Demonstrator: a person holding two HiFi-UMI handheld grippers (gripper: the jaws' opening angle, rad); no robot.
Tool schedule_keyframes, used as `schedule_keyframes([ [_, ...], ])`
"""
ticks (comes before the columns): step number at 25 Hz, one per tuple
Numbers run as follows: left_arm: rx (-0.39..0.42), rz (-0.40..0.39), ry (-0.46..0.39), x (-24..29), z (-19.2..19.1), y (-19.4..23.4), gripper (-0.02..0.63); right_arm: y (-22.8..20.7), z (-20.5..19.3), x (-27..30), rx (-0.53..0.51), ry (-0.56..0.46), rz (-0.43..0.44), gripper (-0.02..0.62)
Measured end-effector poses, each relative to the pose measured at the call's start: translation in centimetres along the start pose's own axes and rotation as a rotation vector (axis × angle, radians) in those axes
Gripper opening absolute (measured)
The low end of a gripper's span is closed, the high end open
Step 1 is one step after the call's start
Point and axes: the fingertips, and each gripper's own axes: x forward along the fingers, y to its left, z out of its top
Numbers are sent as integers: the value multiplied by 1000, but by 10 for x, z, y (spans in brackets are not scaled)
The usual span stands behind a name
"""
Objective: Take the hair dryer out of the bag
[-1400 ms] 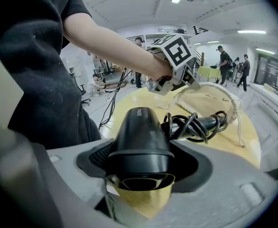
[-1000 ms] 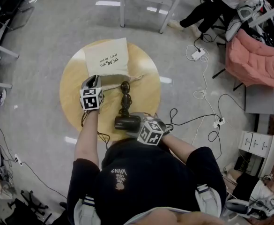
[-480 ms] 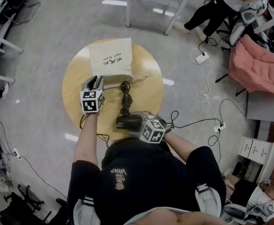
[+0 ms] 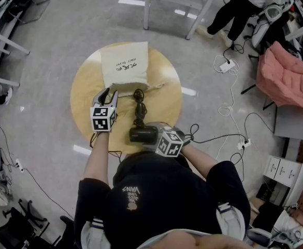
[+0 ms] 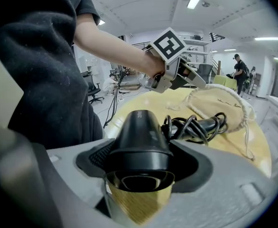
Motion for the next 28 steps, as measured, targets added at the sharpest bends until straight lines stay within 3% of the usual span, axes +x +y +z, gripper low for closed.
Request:
schedule_keyframes([
  [17, -26, -16, 1, -32, -31, -34, 149, 1, -14, -1, -11, 9, 15, 359],
  [28, -46, -17, -1, -41, -37, -46, 149, 1, -17, -2, 46, -10, 42, 357],
])
